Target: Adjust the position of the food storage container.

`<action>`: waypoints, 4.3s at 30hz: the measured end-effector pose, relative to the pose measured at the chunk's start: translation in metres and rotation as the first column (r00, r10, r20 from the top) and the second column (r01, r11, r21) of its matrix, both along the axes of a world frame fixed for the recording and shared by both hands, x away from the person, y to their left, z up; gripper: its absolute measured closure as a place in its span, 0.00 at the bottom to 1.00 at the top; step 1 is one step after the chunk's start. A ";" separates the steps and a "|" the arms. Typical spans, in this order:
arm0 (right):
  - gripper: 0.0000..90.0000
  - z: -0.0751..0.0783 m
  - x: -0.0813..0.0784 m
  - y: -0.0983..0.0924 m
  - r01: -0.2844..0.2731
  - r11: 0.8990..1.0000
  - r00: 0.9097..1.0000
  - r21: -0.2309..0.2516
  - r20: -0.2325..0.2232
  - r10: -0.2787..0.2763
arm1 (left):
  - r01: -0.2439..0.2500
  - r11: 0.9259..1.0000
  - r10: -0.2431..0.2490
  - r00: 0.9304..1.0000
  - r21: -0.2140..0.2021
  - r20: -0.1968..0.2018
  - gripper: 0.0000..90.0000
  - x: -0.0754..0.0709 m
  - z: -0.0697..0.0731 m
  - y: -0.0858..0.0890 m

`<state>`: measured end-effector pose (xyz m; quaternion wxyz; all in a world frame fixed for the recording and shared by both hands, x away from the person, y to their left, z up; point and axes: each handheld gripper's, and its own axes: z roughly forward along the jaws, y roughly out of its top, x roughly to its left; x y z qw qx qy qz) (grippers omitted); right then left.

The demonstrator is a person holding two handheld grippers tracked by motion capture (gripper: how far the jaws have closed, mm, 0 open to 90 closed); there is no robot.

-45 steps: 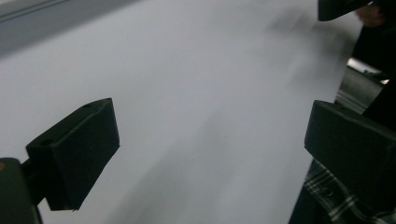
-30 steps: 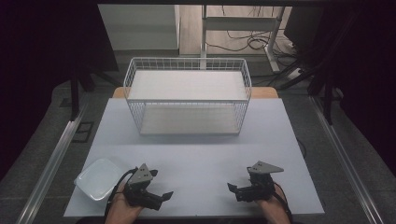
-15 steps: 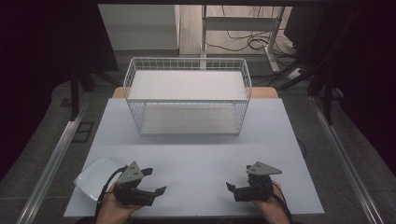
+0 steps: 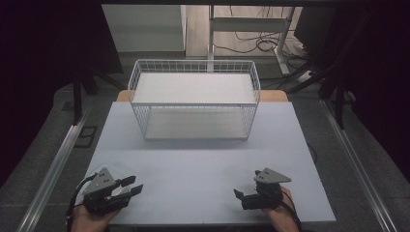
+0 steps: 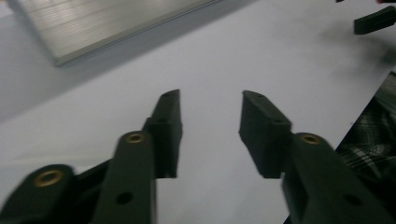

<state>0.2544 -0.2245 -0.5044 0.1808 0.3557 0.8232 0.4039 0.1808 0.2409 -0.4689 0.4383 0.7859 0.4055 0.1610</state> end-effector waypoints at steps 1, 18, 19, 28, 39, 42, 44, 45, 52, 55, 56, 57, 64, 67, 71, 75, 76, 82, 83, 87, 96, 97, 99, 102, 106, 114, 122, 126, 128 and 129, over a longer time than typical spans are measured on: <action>0.00 0.000 0.000 0.000 0.000 1.000 1.000 -0.003 0.002 0.000 | -0.009 1.000 0.009 1.000 0.004 -0.001 0.75 -0.002 0.000 0.004; 0.00 0.000 -0.001 0.002 -0.014 1.000 1.000 -0.022 0.012 0.014 | -0.229 0.973 0.230 0.973 0.036 -0.025 1.00 -0.035 -0.009 0.081; 0.00 -0.001 -0.001 0.002 -0.013 1.000 1.000 -0.021 0.012 0.013 | -0.242 0.969 0.244 0.969 0.040 -0.036 1.00 -0.037 -0.010 0.085; 0.00 -0.001 -0.001 0.002 -0.012 0.999 1.000 -0.033 0.012 0.012 | -0.233 0.972 0.233 0.966 0.018 -0.113 1.00 -0.053 -0.027 0.108; 0.00 -0.003 -0.001 0.005 -0.023 0.999 1.000 -0.047 0.002 0.023 | -0.145 0.989 0.143 0.982 -0.006 -0.121 1.00 -0.039 -0.032 0.090; 0.00 -0.004 -0.001 0.007 -0.028 0.998 1.000 -0.049 0.000 0.028 | -0.134 0.991 0.130 0.985 -0.029 -0.113 1.00 -0.030 -0.034 0.083; 0.00 -0.004 -0.001 0.008 -0.033 0.998 0.999 -0.051 -0.006 0.033 | -0.130 0.991 0.125 0.987 -0.039 -0.104 1.00 -0.024 -0.036 0.078; 0.00 -0.005 -0.001 0.008 -0.035 0.998 0.999 -0.052 -0.008 0.035 | -0.129 0.991 0.124 0.987 -0.047 -0.102 1.00 -0.021 -0.036 0.077; 0.00 -0.005 0.000 0.008 -0.036 0.998 0.999 -0.046 -0.006 0.035 | -0.222 0.972 0.221 0.975 -0.077 -0.024 1.00 -0.009 -0.022 0.088; 0.00 -0.005 0.000 0.008 -0.042 0.998 0.999 -0.050 -0.006 0.042 | -0.329 0.943 0.329 0.944 -0.056 -0.010 1.00 -0.006 -0.021 0.108; 0.00 -0.005 -0.001 0.009 -0.046 0.997 0.999 -0.055 -0.007 0.046 | -0.359 0.932 0.359 0.933 -0.039 -0.016 1.00 -0.003 -0.024 0.113; 0.00 -0.006 -0.001 0.010 -0.049 0.997 0.999 -0.057 -0.006 0.049 | -0.386 0.922 0.385 0.922 -0.030 -0.035 1.00 0.000 -0.029 0.119; 0.00 -0.006 -0.001 0.011 -0.056 0.996 0.998 -0.063 -0.009 0.056 | -0.383 0.923 0.384 0.917 0.023 -0.108 1.00 0.020 -0.050 0.114; 0.00 -0.006 0.000 0.011 -0.058 0.997 0.998 -0.060 -0.015 0.057 | -0.364 0.931 0.363 0.925 0.012 -0.117 1.00 0.022 -0.050 0.108; 0.00 -0.006 0.000 0.012 -0.057 0.997 0.998 -0.060 -0.022 0.056 | -0.338 0.941 0.335 0.934 0.002 -0.124 1.00 0.026 -0.050 0.095; 0.00 -0.006 0.000 0.012 -0.050 0.997 0.998 -0.055 -0.027 0.049 | -0.306 0.952 0.303 0.945 -0.001 -0.127 1.00 0.032 -0.049 0.080; 0.00 -0.007 0.000 0.012 -0.051 0.997 0.998 -0.054 -0.026 0.049 | -0.296 0.955 0.293 0.947 -0.002 -0.128 1.00 0.034 -0.049 0.076; 0.00 -0.007 0.001 0.011 -0.043 0.997 0.999 -0.063 -0.030 0.042 | -0.235 0.972 0.232 0.964 -0.001 -0.126 1.00 0.044 -0.046 0.046; 0.00 -0.007 0.001 0.011 -0.044 0.997 0.999 -0.063 -0.029 0.042 | -0.222 0.975 0.220 0.967 -0.001 -0.125 1.00 0.046 -0.046 0.041; 0.00 -0.007 0.002 0.010 -0.032 0.998 0.999 -0.056 -0.029 0.030 | -0.180 0.983 0.176 0.976 -0.018 -0.126 1.00 0.054 -0.044 0.023; 0.00 -0.007 0.003 0.008 -0.020 0.998 0.999 -0.061 -0.035 0.017 | -0.075 0.997 0.070 0.989 -0.032 -0.127 1.00 0.067 -0.041 -0.023; 0.00 -0.007 0.003 0.007 -0.020 0.998 0.999 -0.061 -0.035 0.018 | -0.065 0.997 0.060 0.990 -0.032 -0.127 1.00 0.069 -0.041 -0.028; 0.00 -0.007 0.003 0.007 -0.019 0.998 0.999 -0.059 -0.035 0.017 | -0.041 0.999 0.037 0.991 -0.031 -0.125 1.00 0.071 -0.041 -0.039; 0.00 -0.007 0.004 0.007 -0.019 0.998 0.999 -0.058 -0.036 0.017 | -0.014 0.999 0.010 0.992 -0.033 -0.122 1.00 0.074 -0.040 -0.052; 0.00 -0.007 0.004 0.007 -0.017 0.998 0.999 -0.057 -0.036 0.015 | 0.022 0.999 -0.027 0.992 -0.044 -0.121 1.00 0.078 -0.040 -0.069; 0.00 -0.007 0.004 0.006 -0.019 0.998 0.999 -0.063 -0.040 0.016 | 0.078 0.996 -0.081 0.990 -0.029 -0.116 1.00 0.081 -0.039 -0.092; 0.00 -0.004 0.004 0.003 -0.005 0.999 1.000 -0.034 -0.023 0.005 | 0.069 0.996 -0.072 0.996 -0.061 -0.056 0.68 0.072 -0.028 -0.074; 0.00 -0.003 0.002 0.004 -0.004 1.000 1.000 -0.022 -0.011 0.004 | 0.109 0.993 -0.113 0.991 -0.048 -0.077 0.44 0.065 -0.032 -0.070; 0.00 -0.002 0.002 0.004 -0.003 1.000 1.000 -0.017 -0.005 0.003 | 0.117 0.992 -0.119 0.990 -0.043 -0.069 0.36 0.061 -0.035 -0.067; 0.00 -0.002 0.002 0.005 0.004 1.000 1.000 -0.011 0.001 -0.004 | 0.119 0.992 -0.121 0.991 -0.039 -0.064 0.32 0.059 -0.036 -0.065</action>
